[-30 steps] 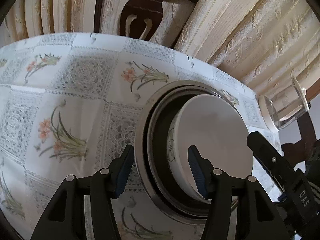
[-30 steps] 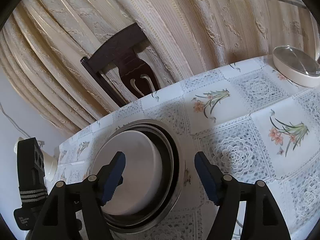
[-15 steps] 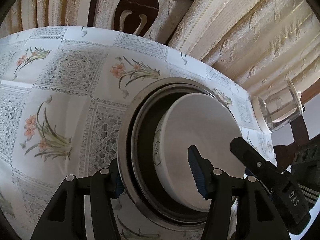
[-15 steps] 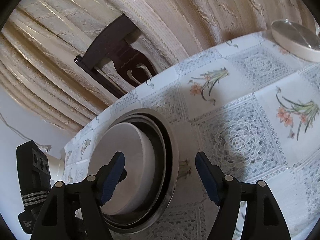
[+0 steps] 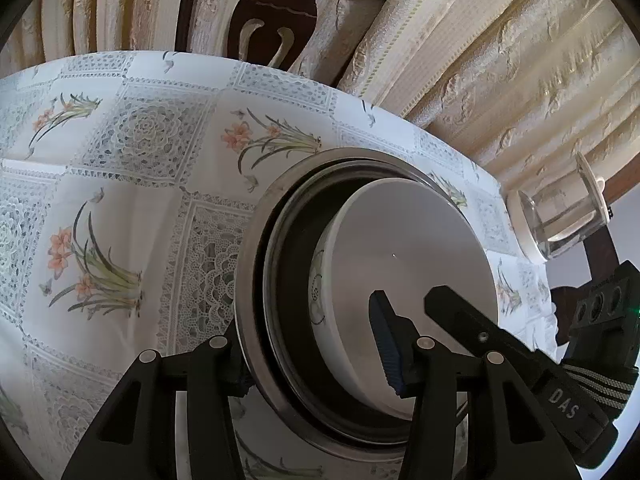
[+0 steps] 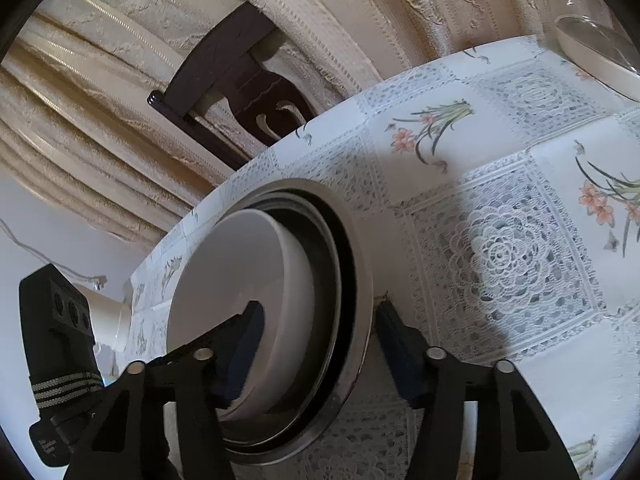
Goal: Organize plates and bowls
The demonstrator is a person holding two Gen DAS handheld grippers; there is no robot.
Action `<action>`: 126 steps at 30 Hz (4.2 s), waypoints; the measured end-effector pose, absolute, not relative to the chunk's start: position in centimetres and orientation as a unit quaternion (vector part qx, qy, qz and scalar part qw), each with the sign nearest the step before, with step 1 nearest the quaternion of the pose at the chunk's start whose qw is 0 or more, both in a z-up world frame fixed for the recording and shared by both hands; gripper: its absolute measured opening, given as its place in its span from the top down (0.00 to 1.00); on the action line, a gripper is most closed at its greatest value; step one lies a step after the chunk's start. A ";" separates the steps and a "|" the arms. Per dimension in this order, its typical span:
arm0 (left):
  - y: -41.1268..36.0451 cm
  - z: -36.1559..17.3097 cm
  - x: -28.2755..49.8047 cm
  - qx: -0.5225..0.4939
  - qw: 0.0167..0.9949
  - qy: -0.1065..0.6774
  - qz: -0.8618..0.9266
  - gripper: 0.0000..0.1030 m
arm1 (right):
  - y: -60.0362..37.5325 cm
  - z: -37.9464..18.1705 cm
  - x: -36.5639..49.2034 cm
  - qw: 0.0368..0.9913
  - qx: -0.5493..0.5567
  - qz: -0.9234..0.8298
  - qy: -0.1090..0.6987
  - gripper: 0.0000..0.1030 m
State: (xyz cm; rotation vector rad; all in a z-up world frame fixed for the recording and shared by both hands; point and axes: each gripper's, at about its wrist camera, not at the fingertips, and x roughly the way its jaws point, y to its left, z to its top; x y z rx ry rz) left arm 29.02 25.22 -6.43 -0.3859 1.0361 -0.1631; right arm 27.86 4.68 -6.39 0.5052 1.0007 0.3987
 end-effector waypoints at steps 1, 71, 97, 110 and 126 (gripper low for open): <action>25.2 -6.4 29.0 -0.182 0.848 0.492 -0.077 0.52 | 4.7 -6.4 27.9 0.829 0.236 0.187 0.472 0.49; 29.1 0.7 19.2 -0.166 0.869 0.466 -0.019 0.53 | 9.3 -0.3 22.3 0.788 0.238 0.294 0.485 0.57; 37.0 -1.1 6.1 -0.222 0.859 0.462 -0.001 0.53 | 15.8 -0.9 13.0 0.758 0.175 0.357 0.518 0.57; 37.9 -1.8 2.7 -0.229 0.861 0.453 -0.020 0.53 | 16.6 -1.9 9.4 0.765 0.159 0.339 0.524 0.57; 38.9 -3.8 0.8 -0.238 0.855 0.459 -0.041 0.53 | 17.8 -3.1 7.6 0.766 0.143 0.319 0.540 0.57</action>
